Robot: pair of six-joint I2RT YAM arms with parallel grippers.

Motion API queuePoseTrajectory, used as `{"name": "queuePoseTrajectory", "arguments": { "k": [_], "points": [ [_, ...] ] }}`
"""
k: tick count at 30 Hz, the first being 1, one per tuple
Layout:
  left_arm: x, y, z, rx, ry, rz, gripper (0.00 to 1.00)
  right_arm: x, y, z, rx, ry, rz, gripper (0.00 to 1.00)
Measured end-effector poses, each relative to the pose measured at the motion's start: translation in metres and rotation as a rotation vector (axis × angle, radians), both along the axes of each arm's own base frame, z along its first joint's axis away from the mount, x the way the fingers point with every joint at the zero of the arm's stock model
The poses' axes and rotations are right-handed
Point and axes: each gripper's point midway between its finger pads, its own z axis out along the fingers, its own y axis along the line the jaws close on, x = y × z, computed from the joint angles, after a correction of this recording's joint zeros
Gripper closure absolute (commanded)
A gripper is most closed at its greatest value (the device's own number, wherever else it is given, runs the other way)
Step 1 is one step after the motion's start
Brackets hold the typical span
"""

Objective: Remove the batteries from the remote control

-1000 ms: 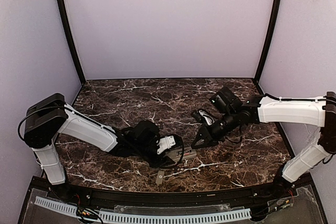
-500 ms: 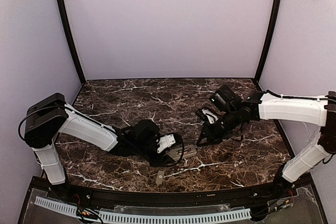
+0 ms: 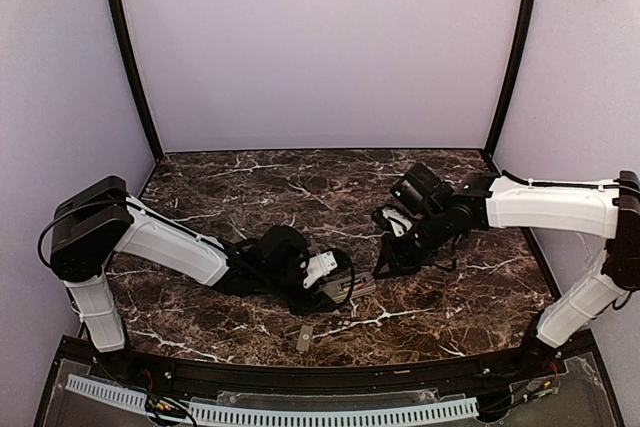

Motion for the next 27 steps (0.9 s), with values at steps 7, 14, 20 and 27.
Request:
{"name": "queuePoseTrajectory", "arguments": {
  "k": [7,14,20,27],
  "points": [
    [0.005,-0.003,-0.004,0.014,0.049,0.068,1.0,0.011,-0.005,0.0,-0.033,-0.034,-0.061,1.0],
    [0.004,-0.012,-0.006,0.017,0.077,0.103,1.0,0.017,-0.009,0.0,-0.058,-0.044,-0.12,1.0],
    [0.001,-0.02,-0.006,0.014,0.091,0.122,1.0,0.019,-0.012,-0.001,-0.072,-0.039,-0.158,1.0],
    [0.001,-0.024,-0.006,0.014,0.096,0.132,1.0,0.02,-0.013,-0.005,-0.086,-0.028,-0.179,1.0]
  ]
}}
